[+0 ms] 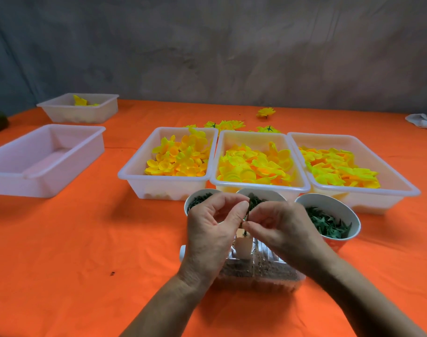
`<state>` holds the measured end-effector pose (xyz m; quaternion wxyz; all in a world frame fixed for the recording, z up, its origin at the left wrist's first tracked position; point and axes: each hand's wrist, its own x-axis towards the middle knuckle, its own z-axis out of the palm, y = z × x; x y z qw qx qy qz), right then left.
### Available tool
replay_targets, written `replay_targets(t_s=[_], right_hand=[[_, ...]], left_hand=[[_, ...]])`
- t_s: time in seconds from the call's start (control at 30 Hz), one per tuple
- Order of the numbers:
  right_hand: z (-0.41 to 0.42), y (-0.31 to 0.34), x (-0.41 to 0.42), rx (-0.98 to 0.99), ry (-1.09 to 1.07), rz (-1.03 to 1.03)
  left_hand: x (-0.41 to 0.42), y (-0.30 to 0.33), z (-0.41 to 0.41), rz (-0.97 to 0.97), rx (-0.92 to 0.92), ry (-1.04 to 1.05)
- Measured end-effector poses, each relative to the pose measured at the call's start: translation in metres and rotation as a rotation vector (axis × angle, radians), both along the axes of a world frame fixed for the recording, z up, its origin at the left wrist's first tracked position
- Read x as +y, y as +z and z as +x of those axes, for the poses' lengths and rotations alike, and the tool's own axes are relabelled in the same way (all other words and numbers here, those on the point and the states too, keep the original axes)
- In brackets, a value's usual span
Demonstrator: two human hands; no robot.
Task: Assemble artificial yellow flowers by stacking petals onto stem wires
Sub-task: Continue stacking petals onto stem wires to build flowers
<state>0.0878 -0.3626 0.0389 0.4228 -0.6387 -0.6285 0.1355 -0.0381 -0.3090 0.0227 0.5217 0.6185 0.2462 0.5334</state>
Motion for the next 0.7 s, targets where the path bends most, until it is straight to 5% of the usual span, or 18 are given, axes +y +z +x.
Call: replay_targets(t_s=[0.7], right_hand=[[0.006,-0.018,-0.001,0.142,0.004,0.059]], left_hand=[[0.014,-0.024,0.0,0.062,0.2,-0.039]])
